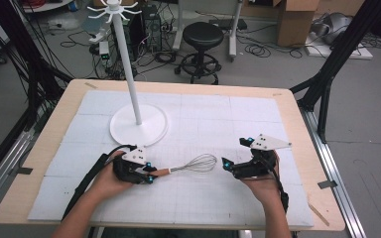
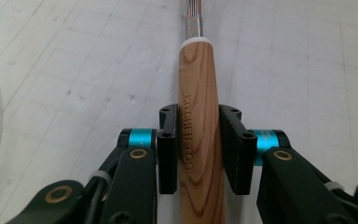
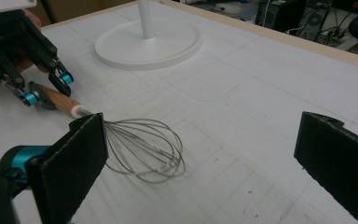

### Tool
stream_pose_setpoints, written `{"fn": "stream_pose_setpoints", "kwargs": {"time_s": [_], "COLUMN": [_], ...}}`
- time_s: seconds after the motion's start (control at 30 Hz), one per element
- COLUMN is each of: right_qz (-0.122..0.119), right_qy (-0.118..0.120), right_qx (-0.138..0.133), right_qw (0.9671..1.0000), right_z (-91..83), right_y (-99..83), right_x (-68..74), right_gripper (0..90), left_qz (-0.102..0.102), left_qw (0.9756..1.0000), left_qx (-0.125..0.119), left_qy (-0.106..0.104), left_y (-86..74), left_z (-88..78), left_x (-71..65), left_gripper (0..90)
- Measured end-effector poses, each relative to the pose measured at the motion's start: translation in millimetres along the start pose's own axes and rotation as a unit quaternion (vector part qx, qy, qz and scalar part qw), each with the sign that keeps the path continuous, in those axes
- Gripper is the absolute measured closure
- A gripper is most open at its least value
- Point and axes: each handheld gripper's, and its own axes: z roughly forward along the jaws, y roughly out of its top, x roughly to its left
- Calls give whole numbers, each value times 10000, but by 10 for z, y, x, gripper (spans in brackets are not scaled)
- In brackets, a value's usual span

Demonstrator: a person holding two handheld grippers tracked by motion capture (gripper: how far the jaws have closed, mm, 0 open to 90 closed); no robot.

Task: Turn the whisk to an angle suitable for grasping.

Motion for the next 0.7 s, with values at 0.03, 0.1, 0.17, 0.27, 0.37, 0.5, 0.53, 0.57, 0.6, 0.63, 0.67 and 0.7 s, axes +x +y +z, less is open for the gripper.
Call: {"fn": "stream_pose_setpoints", "kwargs": {"time_s": [0.03,0.1,0.17,0.27,0.37,0.5,0.53,0.57,0.6,0.63,0.67,0.7], "right_qz": [28,21,15,17,11,26,4,4,9,7,7,4], "right_qy": [-6,-10,-6,16,17,1,-8,-8,-8,-6,-6,-10], "right_qx": [10,-6,-3,22,28,13,7,7,10,37,37,14], "right_qw": [10000,10000,10000,10000,10000,10000,10000,10000,10000,10000,10000,10000], "right_z": [-6,-7,-9,4,4,-8,-12,-12,-14,-16,-16,-14], "right_y": [0,0,-3,-1,1,-1,1,1,1,0,0,1], "right_x": [0,-3,-8,0,3,-3,2,2,5,5,5,-4], "right_gripper": [14,14,14,14,14,14,14,14,14,14,14,14], "left_qz": [-14,-25,11,55,138,230,242,281,274,291,291,327], "left_qw": [10000,10000,10000,9999,9998,9996,9995,9994,9993,9993,9993,9992], "left_qx": [-35,-43,-39,-17,6,0,-15,30,-36,-1,-1,19], "left_qy": [-32,-44,-71,-95,-128,-185,-211,-216,-240,-253,-253,-227], "left_y": [22,45,93,177,268,382,408,420,439,470,470,487], "left_z": [31,56,103,182,270,387,420,425,459,482,482,494], "left_x": [3,5,14,12,-1,-21,-24,-20,-24,-20,-20,-27], "left_gripper": [700,700,700,699,699,699,699,699,699,699,699,698]}}
